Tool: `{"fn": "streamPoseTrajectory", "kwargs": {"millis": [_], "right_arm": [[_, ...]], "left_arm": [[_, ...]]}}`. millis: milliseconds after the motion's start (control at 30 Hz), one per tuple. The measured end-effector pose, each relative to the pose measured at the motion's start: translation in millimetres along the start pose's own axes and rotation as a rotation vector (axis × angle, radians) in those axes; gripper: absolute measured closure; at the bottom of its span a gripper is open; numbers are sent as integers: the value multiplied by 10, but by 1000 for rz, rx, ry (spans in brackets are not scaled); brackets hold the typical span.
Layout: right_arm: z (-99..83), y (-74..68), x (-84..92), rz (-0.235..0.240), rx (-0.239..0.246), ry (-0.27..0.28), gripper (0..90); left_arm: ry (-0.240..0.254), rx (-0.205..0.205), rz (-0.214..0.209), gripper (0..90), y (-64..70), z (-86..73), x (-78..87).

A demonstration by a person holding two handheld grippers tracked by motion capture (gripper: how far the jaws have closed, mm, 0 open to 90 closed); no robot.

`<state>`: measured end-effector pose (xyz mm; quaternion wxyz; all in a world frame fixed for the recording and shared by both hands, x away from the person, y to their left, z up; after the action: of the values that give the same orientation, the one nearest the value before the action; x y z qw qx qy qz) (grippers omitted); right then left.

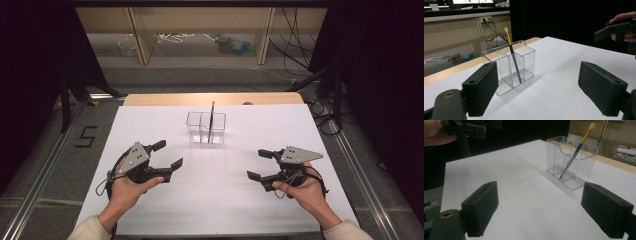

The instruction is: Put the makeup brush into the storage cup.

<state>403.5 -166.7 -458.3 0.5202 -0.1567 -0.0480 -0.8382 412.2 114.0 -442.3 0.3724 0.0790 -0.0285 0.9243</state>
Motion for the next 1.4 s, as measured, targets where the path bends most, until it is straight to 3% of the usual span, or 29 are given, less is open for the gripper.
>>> {"fn": "streamPoseTrajectory", "kwargs": {"millis": [67,433,500,1000,1400], "right_arm": [[-4,11,2,-9,1,-6,151],[-14,0,-1,-4,-9,-15,152],[-10,-4,-11,0,-12,-7,152],[-15,-8,-11,1,-13,-10,152],[-25,-14,-15,3,-22,-15,152]], "left_arm": [[0,19,2,161,6,-6,13],[3,14,-4,161,50,-37,83],[-3,31,1,161,58,-51,107],[-13,26,0,161,105,-107,273],[-26,23,-19,161,130,-142,249]]}}
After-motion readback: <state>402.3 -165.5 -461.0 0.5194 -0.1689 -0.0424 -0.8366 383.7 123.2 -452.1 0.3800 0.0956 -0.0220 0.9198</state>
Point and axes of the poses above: each handheld gripper's, and its own axes: x roughly backward along the jaws, z roughly out of its top, y roughly to its right, the point moved 9 cm from there along -x, roughly forward along the jaws, and after that the axes turned 3 degrees about z, right-handed, at the moved point
